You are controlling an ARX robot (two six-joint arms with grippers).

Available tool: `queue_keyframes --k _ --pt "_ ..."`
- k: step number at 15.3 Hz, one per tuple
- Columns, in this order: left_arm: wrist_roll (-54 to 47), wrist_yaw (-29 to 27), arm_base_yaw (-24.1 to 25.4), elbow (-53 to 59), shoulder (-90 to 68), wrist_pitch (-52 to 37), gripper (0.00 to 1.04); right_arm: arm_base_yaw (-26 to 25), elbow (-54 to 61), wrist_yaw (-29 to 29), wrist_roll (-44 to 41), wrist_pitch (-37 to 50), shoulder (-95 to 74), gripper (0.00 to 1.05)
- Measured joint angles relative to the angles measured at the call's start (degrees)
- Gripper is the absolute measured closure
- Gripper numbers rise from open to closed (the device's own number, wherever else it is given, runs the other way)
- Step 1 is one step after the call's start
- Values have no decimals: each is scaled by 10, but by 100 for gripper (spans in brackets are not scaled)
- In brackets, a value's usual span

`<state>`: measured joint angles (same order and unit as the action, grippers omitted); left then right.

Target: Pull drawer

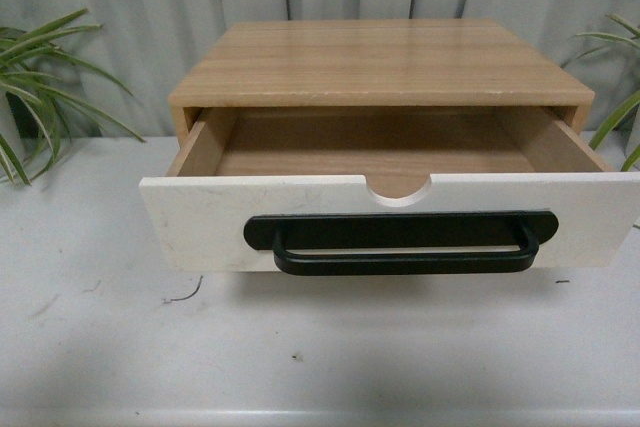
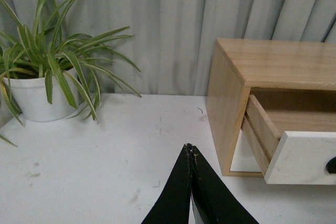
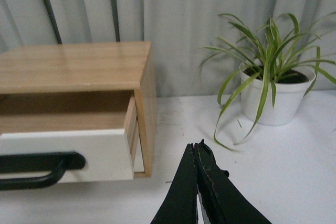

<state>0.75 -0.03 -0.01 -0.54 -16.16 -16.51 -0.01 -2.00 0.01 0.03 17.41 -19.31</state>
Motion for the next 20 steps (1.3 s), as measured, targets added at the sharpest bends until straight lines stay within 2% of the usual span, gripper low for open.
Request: queue_keyframes --k 6,7,8,9,11,14,15,16,19,20 --pt "0 0 0 0 60 64 103 0 13 0 0 -50 69 103" --pt "0 -1 0 -1 77 89 103 0 13 0 0 -59 79 103" --pt "0 2 0 0 127 163 103 0 13 0 0 -67 88 103" --pt "0 1 0 -1 156 156 103 0 13 0 0 -77 95 103" --pt "0 -2 0 0 156 170 103 0 13 0 -1 -176 185 103" --pt "-1 0 0 0 156 167 103 0 13 0 0 -176 191 103" --pt "-1 0 0 0 156 167 84 0 13 0 -1 -176 191 84" --pt "-1 0 0 0 156 167 73 0 13 0 -1 -176 191 71" --pt "-1 0 0 0 156 167 44 0 13 0 -1 -176 191 44" --pt "-1 0 0 0 156 167 33 0 13 0 -1 -176 191 31"
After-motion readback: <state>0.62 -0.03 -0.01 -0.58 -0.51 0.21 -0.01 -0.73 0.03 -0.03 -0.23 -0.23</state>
